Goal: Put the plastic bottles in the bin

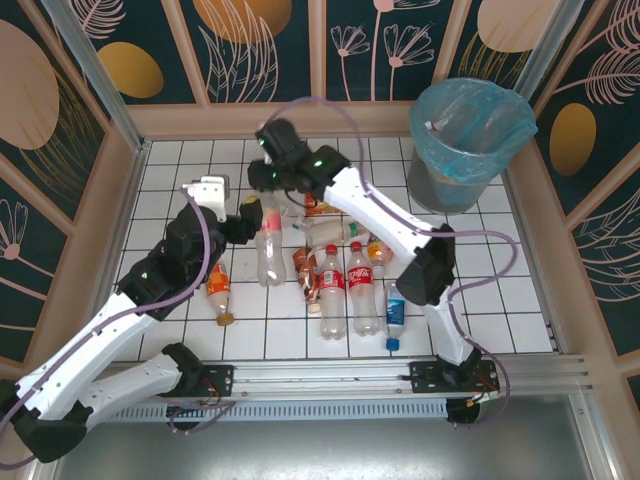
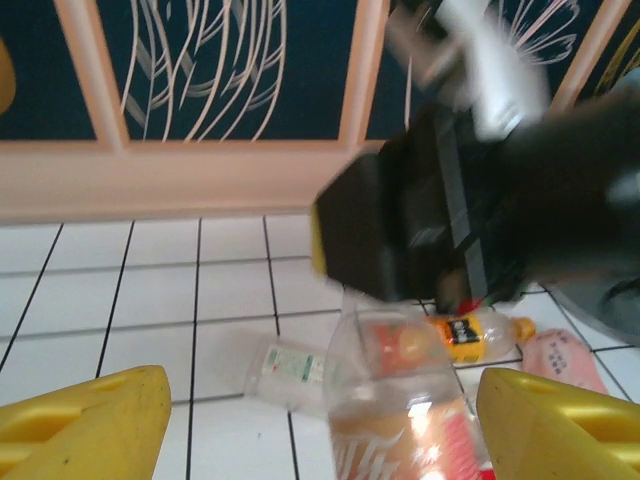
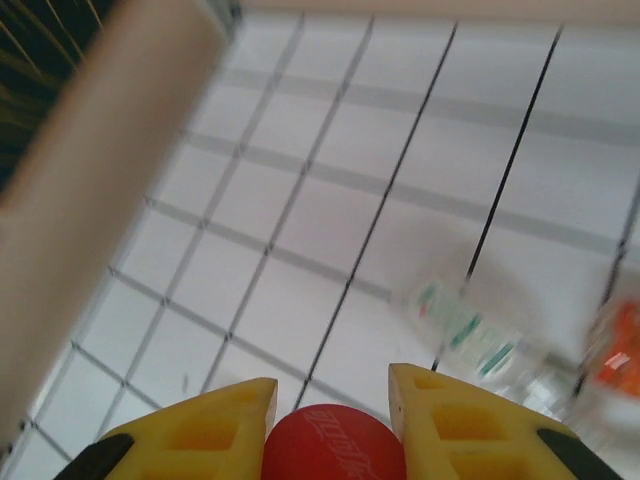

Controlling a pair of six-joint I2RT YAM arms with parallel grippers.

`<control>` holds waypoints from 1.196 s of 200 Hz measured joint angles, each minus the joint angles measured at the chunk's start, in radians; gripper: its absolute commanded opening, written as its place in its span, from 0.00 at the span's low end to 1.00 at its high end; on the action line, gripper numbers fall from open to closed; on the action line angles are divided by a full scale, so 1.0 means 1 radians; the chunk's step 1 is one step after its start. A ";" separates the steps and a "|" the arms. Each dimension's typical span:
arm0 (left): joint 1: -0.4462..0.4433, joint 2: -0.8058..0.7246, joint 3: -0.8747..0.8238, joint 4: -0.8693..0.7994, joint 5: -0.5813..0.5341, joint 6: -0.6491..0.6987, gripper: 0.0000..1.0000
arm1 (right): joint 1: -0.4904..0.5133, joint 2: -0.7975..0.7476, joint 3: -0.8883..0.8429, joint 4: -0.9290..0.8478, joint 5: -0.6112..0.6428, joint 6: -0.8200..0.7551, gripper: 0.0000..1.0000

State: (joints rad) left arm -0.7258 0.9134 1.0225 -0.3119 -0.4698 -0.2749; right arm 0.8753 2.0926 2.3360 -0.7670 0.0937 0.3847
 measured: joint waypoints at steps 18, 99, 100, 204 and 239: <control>0.000 0.050 0.049 0.042 0.039 0.044 0.80 | -0.034 -0.096 0.018 0.019 0.120 -0.059 0.00; 0.000 0.361 0.246 0.206 0.325 0.097 0.79 | -0.273 -0.416 -0.249 0.526 0.663 -0.533 0.00; 0.000 0.364 0.248 0.206 0.327 0.097 0.79 | -0.277 -0.417 -0.253 0.538 0.669 -0.542 0.00; 0.000 0.441 0.225 0.295 0.435 0.118 0.81 | -0.493 -0.374 -0.426 0.966 0.836 -0.877 0.00; 0.000 0.441 0.179 0.310 0.435 0.124 0.81 | -0.499 -0.374 -0.494 1.031 0.854 -0.885 0.00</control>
State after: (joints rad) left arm -0.7258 1.3548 1.2018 -0.0017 -0.0349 -0.1509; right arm 0.3763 1.7184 1.8420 0.2642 0.9474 -0.4999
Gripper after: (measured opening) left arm 0.810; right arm 0.288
